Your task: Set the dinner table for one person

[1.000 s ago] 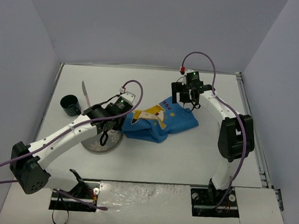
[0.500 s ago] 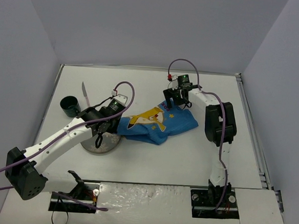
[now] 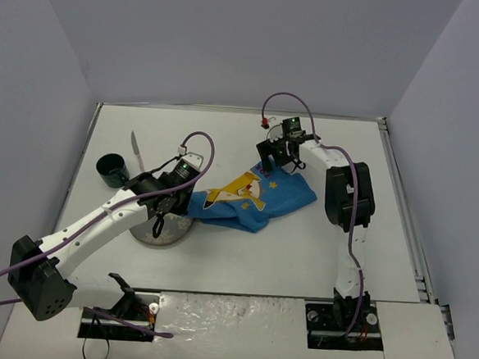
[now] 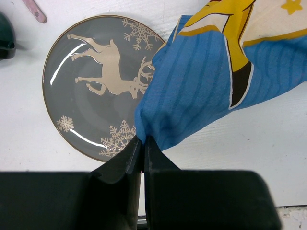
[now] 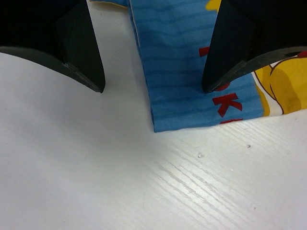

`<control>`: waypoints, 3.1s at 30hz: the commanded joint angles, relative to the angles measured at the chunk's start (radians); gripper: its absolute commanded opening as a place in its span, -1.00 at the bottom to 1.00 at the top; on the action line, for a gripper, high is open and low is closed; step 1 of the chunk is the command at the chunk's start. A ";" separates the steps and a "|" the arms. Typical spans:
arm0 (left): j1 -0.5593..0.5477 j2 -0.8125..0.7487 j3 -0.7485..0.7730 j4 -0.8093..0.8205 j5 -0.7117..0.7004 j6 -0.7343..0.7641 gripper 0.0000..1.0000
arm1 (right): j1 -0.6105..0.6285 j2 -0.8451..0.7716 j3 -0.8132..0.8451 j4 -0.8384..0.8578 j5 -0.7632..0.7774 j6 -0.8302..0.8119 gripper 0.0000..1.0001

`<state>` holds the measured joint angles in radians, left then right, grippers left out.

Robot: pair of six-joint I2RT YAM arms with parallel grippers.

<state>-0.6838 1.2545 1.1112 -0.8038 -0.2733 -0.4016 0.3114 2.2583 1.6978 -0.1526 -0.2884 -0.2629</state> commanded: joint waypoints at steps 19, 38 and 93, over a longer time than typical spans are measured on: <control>0.009 -0.033 -0.023 0.012 -0.014 -0.022 -1.00 | 0.041 0.063 -0.007 -0.061 -0.040 -0.042 -0.03; 0.158 -0.014 0.312 0.064 -0.058 0.153 -1.00 | -0.029 -0.367 0.060 -0.055 0.182 0.028 -1.00; 0.182 -0.293 0.338 0.385 0.403 0.373 -1.00 | -0.077 -1.452 -0.450 0.032 0.474 0.141 -1.00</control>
<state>-0.5079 1.0340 1.4913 -0.5402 0.1259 -0.0192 0.2420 0.8893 1.2918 -0.2079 0.1534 -0.1279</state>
